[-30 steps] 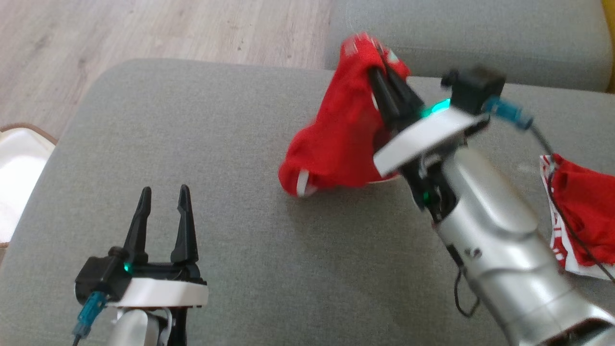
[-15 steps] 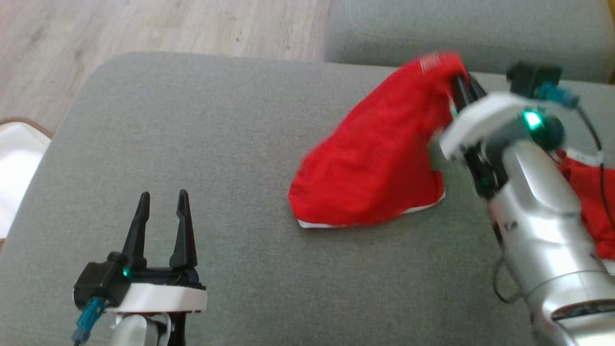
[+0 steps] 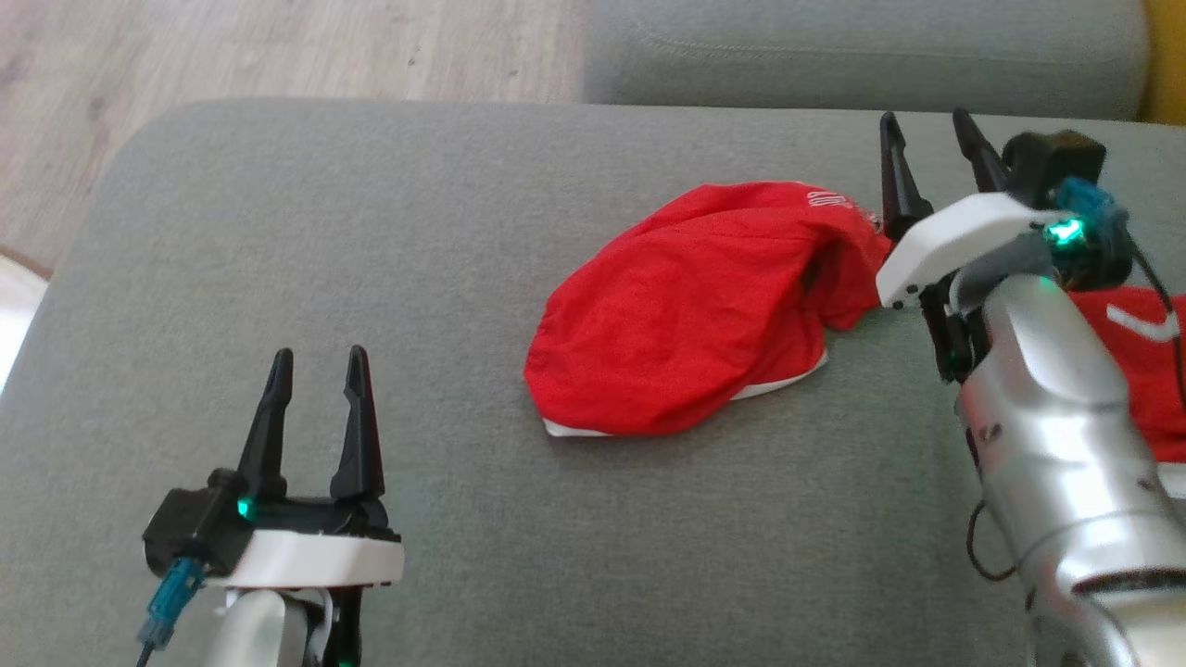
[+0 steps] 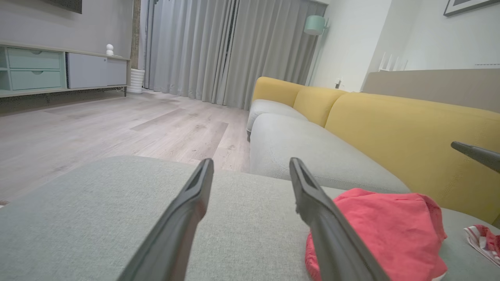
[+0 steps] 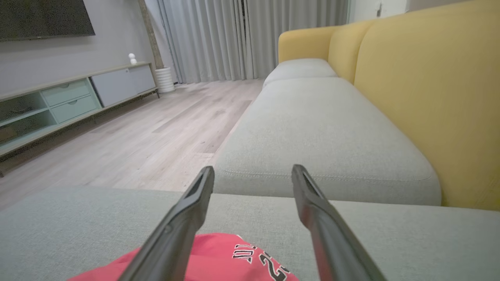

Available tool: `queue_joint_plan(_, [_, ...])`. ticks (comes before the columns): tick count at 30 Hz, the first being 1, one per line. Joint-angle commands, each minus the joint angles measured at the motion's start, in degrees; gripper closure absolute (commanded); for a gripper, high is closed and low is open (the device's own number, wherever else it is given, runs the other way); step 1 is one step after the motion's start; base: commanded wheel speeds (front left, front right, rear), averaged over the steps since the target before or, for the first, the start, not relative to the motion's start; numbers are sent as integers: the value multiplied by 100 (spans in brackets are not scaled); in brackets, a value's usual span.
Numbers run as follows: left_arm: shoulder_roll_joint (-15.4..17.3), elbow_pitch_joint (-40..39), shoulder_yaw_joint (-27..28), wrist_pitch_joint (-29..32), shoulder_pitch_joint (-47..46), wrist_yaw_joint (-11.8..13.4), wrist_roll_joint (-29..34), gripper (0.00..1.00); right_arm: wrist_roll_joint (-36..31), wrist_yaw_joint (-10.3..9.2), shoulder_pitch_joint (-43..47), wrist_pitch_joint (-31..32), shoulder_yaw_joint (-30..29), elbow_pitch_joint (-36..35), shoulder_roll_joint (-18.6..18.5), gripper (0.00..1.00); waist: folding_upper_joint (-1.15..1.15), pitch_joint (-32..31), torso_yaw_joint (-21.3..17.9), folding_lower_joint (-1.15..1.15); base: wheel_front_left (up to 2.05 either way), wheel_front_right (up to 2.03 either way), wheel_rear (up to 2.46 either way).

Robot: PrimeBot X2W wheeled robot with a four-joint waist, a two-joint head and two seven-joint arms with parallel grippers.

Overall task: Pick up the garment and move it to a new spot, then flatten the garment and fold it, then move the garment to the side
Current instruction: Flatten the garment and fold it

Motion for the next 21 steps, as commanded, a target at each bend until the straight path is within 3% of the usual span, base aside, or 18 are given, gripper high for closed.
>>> queue_joint_plan(1, [15, -225, 168, -30, -187, 9, -10, 0, -4, 39, 33, -103, 132, -274, 106, 0, 0, -69, -82, 0, 0, 0, 0])
queue_joint_plan(6, [10, -321, 108, -30, -102, 8, -33, 0, 265, 39, 962, -218, 481, -1324, 109, 0, 0, -220, -289, 0, 0, 0, 0])
queue_joint_plan(14, [5, -454, 28, -30, 91, 8, -11, 0, 746, 39, 3240, -228, 617, -3634, 111, 0, 0, -415, -578, 0, 0, 0, 0])
queue_joint_plan(21, [3, -466, -66, -30, 197, 8, 19, 0, 1025, 39, 4331, -228, 629, -4408, 111, 0, 0, -451, -730, 0, 0, 0, 0])
